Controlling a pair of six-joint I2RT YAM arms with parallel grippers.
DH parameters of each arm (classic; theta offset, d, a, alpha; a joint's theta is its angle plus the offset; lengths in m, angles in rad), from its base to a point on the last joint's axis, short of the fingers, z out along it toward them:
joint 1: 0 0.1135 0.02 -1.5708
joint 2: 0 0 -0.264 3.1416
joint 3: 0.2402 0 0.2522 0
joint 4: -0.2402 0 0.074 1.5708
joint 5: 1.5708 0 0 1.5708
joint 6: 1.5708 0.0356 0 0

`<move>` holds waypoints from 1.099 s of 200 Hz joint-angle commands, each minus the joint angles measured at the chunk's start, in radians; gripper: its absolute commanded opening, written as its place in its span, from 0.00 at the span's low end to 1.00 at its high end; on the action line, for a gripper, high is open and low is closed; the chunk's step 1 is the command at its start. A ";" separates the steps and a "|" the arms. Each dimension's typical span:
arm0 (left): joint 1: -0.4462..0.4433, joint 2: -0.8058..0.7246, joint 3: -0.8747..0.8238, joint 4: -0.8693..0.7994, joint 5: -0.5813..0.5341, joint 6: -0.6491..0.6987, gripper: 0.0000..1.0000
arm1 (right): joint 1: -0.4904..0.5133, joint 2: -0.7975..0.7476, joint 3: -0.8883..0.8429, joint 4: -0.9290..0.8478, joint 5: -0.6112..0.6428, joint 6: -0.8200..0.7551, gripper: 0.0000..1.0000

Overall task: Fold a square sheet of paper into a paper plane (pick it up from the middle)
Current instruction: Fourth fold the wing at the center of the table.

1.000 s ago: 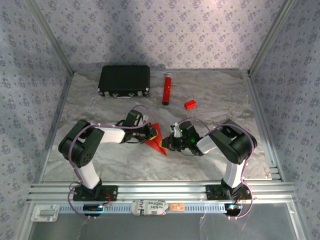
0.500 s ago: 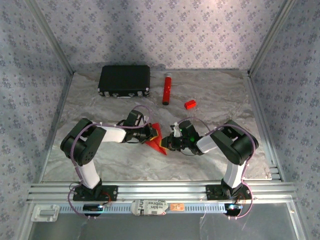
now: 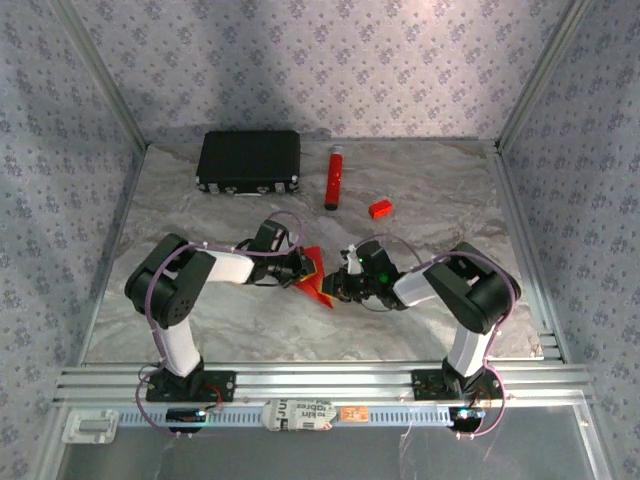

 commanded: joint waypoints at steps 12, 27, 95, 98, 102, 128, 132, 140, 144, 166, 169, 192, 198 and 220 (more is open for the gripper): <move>-0.003 0.022 0.012 -0.054 -0.002 0.033 0.01 | 0.007 -0.045 -0.022 -0.180 0.055 -0.018 0.16; -0.004 0.021 0.008 -0.054 -0.004 0.035 0.01 | 0.010 -0.065 -0.024 -0.202 0.061 -0.026 0.16; -0.004 0.021 0.004 -0.051 -0.002 0.034 0.01 | 0.028 -0.060 -0.039 -0.231 0.064 -0.034 0.13; -0.003 0.021 0.005 -0.050 -0.002 0.034 0.01 | 0.029 -0.058 -0.039 -0.231 0.065 -0.033 0.13; -0.004 0.021 0.004 -0.050 -0.001 0.034 0.01 | 0.030 -0.057 -0.040 -0.232 0.068 -0.032 0.13; -0.003 0.022 0.006 -0.049 0.000 0.033 0.01 | 0.033 -0.060 -0.042 -0.237 0.073 -0.026 0.13; -0.003 0.022 0.005 -0.049 -0.001 0.033 0.01 | 0.034 -0.061 -0.041 -0.237 0.073 -0.026 0.13; -0.003 0.021 0.006 -0.049 -0.001 0.033 0.01 | 0.036 -0.069 -0.039 -0.241 0.072 -0.027 0.14; -0.003 0.021 0.003 -0.049 -0.001 0.034 0.01 | 0.036 -0.073 -0.036 -0.244 0.073 -0.028 0.15; -0.003 0.024 0.003 -0.049 0.001 0.033 0.01 | 0.042 -0.081 -0.017 -0.263 0.060 -0.038 0.15; -0.003 0.024 0.003 -0.046 0.001 0.033 0.01 | 0.043 -0.082 -0.013 -0.264 0.059 -0.040 0.15; -0.004 0.024 0.002 -0.045 0.003 0.032 0.01 | 0.048 -0.082 0.000 -0.294 0.071 -0.048 0.13; -0.004 0.024 0.003 -0.045 0.003 0.032 0.01 | 0.050 -0.081 -0.001 -0.301 0.077 -0.047 0.13; -0.003 0.024 0.001 -0.046 0.002 0.032 0.01 | 0.052 -0.086 -0.012 -0.302 0.076 -0.043 0.12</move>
